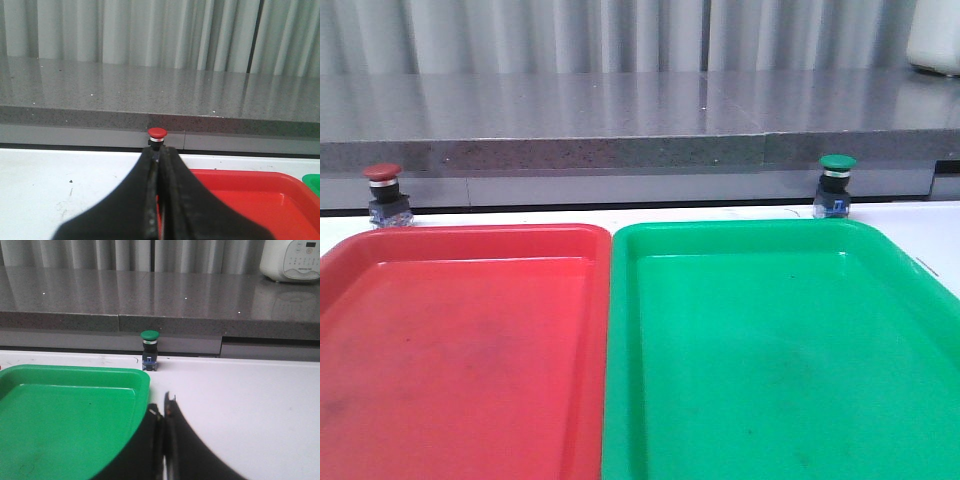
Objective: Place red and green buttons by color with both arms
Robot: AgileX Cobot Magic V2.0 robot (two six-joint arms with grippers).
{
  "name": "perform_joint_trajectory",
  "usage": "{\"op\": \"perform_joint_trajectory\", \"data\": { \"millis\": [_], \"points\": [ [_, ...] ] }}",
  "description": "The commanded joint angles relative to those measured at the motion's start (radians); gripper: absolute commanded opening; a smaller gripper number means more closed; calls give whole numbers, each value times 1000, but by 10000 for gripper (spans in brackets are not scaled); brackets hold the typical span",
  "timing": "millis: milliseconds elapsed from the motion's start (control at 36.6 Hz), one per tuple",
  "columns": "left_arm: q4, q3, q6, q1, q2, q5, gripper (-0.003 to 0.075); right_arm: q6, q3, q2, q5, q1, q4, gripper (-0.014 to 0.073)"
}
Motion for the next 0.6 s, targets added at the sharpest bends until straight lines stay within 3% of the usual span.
{"op": "perform_joint_trajectory", "data": {
  "millis": [0,574],
  "points": [
    [-7,25,0,0,-17,-81,-20,-6,-6,-17,-85,-5,-12,-106],
    [-7,-9,0,0,-17,-119,-20,-6,-48,-17,-85,-5,-12,-106]
  ]
}}
